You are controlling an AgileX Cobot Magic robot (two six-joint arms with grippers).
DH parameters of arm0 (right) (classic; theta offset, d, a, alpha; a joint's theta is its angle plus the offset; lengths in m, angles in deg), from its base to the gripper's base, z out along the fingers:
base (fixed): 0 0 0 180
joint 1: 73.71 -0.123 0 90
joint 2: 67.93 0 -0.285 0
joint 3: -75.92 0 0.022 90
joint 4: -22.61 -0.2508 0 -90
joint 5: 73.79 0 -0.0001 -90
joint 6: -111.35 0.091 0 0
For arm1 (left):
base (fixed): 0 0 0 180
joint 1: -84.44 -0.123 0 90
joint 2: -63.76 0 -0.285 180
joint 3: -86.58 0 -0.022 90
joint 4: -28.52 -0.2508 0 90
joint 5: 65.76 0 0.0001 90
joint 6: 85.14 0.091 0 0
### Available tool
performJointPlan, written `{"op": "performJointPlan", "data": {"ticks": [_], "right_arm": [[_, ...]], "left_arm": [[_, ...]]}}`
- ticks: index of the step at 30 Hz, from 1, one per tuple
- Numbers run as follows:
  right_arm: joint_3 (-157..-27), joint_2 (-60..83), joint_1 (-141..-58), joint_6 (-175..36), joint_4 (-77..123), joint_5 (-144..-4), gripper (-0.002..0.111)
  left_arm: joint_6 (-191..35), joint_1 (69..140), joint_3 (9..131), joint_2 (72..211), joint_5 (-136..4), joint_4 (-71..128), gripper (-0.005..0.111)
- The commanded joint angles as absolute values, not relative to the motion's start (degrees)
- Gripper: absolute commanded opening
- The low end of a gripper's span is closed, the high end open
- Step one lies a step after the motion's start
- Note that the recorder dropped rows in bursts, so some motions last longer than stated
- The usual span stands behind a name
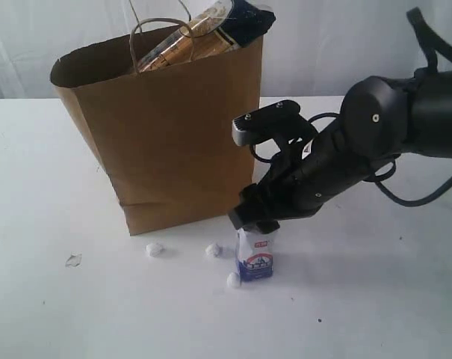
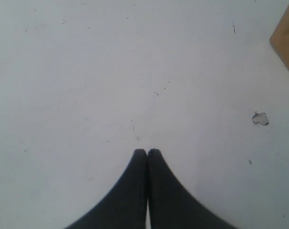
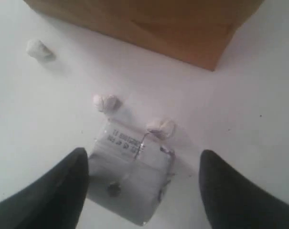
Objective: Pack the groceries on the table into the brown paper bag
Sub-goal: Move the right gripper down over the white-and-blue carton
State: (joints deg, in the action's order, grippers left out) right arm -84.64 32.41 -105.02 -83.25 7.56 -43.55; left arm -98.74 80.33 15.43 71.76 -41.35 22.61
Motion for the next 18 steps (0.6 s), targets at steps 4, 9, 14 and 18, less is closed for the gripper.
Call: {"op": "performJointPlan", "data": {"ticks": [4,9,14,18], "right_arm": [[-85.1,33.95,-105.1,-78.32,9.01,-46.24,0.062],[-85.1,34.39,-105.1,-78.32,6.99,-47.55,0.062],[-85.1,34.39,-105.1,-79.28,4.88,-47.43,0.062],[-85.1,34.39,-105.23,-90.97,5.69,-42.88,0.062]], "left_arm": [[-99.3,80.62,15.13,71.54,-41.13,22.89,0.0],[-99.3,80.62,15.13,71.54,-41.13,22.89,0.0],[-99.3,80.62,15.13,71.54,-41.13,22.89,0.0],[-99.3,80.62,15.13,71.54,-41.13,22.89,0.0]]}}
